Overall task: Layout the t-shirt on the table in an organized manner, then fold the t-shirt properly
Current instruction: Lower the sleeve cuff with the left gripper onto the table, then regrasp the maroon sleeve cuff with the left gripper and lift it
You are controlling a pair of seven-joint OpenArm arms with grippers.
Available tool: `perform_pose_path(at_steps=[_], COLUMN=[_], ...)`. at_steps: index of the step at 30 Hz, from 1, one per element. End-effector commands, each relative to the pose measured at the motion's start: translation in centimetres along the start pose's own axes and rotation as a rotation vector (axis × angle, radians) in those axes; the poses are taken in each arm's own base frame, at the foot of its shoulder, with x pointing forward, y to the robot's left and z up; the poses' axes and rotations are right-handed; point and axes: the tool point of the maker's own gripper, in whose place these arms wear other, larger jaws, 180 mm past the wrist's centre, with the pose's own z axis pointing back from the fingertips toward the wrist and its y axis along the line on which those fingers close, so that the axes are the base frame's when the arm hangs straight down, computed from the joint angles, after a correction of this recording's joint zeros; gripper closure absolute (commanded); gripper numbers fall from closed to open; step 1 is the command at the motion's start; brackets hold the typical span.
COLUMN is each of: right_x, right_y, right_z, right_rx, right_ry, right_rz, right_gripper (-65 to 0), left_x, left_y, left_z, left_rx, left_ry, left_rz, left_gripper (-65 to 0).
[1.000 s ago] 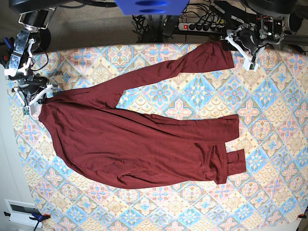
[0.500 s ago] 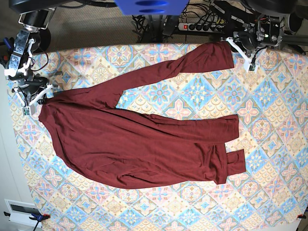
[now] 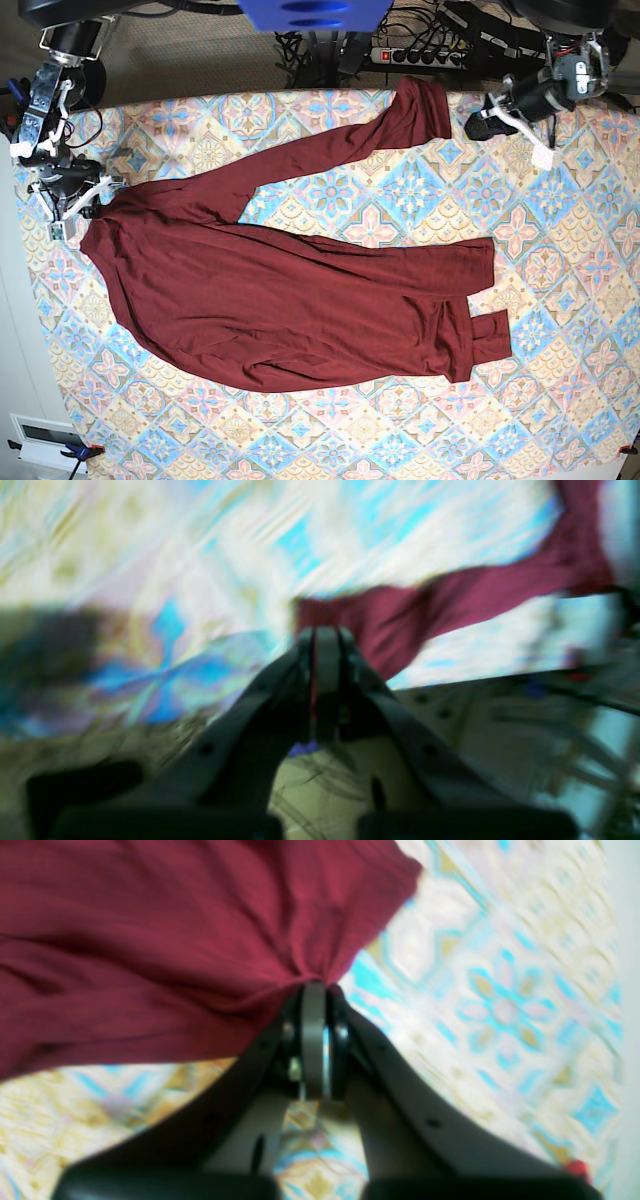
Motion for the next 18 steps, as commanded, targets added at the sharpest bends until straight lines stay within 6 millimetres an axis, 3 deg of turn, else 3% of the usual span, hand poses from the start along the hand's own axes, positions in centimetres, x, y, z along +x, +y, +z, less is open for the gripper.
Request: perform_pose_path(at_steps=[1,4,8,11,13,18], right_x=[1.6,1.8,1.6,1.7,1.6,1.5], right_y=[-1.1,-1.0,-1.0,-1.0,-0.4,0.2], right_z=[0.6,0.6,0.6,0.5,0.3,0.0], right_rx=[-0.026,-0.025,-0.025,-0.024,-0.012,0.002], right_ry=[-0.043,-0.046,-0.043,-0.044,-0.038,-0.029], right_rz=[0.019,0.018,0.018,0.019,0.028,0.041], right_gripper=[0.0,0.0,0.0,0.0,0.0,0.0], left_x=[1.0,2.8,3.7,3.5,2.1,0.0], left_y=[0.3,1.3,4.4,6.6,6.2,1.1], left_z=[1.1,2.6,3.2,3.2,2.5,0.5], left_rx=[-0.010,-0.045,-0.030,0.045,0.084,0.129], left_ry=[-0.030,-0.112,-0.171,-0.141,-0.030,0.140], left_rz=[-0.007,0.068,0.193,0.184,0.104,-0.252], left_gripper=[0.0,0.0,0.0,0.0,0.0,-1.8])
